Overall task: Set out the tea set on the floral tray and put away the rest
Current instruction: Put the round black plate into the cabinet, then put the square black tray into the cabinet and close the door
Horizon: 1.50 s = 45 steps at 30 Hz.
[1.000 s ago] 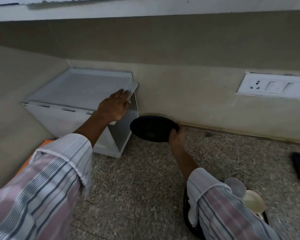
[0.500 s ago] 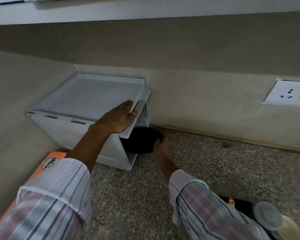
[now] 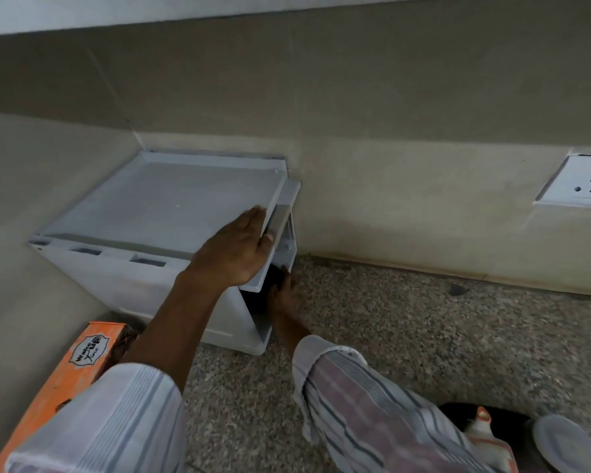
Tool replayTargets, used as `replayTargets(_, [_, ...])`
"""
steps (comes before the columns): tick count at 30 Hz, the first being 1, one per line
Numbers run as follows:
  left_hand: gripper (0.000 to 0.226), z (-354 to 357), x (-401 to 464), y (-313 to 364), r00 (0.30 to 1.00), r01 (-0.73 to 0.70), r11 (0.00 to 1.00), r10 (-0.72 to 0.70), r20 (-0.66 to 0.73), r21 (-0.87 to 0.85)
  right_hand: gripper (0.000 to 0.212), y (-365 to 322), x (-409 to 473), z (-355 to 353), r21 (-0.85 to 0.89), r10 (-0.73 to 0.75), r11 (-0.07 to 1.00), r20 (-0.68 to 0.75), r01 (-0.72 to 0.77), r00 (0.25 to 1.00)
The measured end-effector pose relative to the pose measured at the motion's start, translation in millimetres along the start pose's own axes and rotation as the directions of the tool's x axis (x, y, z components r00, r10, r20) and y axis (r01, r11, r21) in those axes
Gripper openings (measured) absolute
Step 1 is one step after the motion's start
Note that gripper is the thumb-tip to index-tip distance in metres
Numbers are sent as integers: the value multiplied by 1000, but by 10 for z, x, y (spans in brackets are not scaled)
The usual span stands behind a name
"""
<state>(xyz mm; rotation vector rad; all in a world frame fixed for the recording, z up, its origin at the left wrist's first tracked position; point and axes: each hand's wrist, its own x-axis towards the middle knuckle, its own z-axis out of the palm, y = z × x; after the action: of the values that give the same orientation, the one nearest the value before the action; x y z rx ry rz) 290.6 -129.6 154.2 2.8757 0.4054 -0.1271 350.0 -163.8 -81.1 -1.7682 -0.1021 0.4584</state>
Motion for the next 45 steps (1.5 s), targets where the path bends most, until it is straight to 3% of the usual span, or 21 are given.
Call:
replayTargets(7, [61, 48, 36, -3, 1000, 8, 1000, -8, -29, 2, 83, -57, -26, -94, -92, -11, 996, 70, 18, 997])
replayTargets(9, [60, 58, 21, -23, 992, 2, 1000, 1, -125, 22, 75, -38, -66, -259, -216, -45, 974, 76, 61, 996])
replayTargets(11, [56, 85, -47, 35, 924, -78, 981, 138, -358, 176, 57, -35, -78, -560, -395, -65, 912, 120, 108, 991])
replayTargets(13, [45, 133, -97, 178, 789, -91, 940, 270, -552, 329, 44, -21, -56, -880, -572, -64, 805, 181, 158, 981])
replayTargets(15, [32, 250, -117, 481, 737, -127, 933, 316, -598, 337, 40, 18, -74, -1244, -671, -74, 713, 218, 205, 973])
replayTargets(18, [24, 620, 19, 944, 852, -139, 978, 199, -484, 157, 40, 5, -161, -1768, -729, -100, 645, 216, 229, 971])
replayTargets(20, [25, 980, 159, 1108, 945, -39, 999, 37, -324, 0, 38, -10, -197, -2083, -768, -117, 590, 225, 250, 967])
replayTargets(23, [39, 1572, 326, 1427, 994, 2, 999, -7, -106, -47, 37, 45, -271, -2782, -818, -143, 521, 196, 242, 970])
replayTargets(26, [42, 1901, 335, 1760, 1000, 22, 997, -24, -21, -80, 38, 125, -321, -3430, -822, -142, 533, 145, 200, 979])
replayTargets(36, [56, 2395, 531, 3546, 994, -85, 995, 82, -73, -47, 34, 572, -601, -5423, -793, -139, 599, 35, 113, 990])
replayTargets(45, [62, 3011, 560, 4881, 978, -209, 978, 209, 14, -23, 32, 938, -962, -6810, -782, -100, 620, -161, -65, 982])
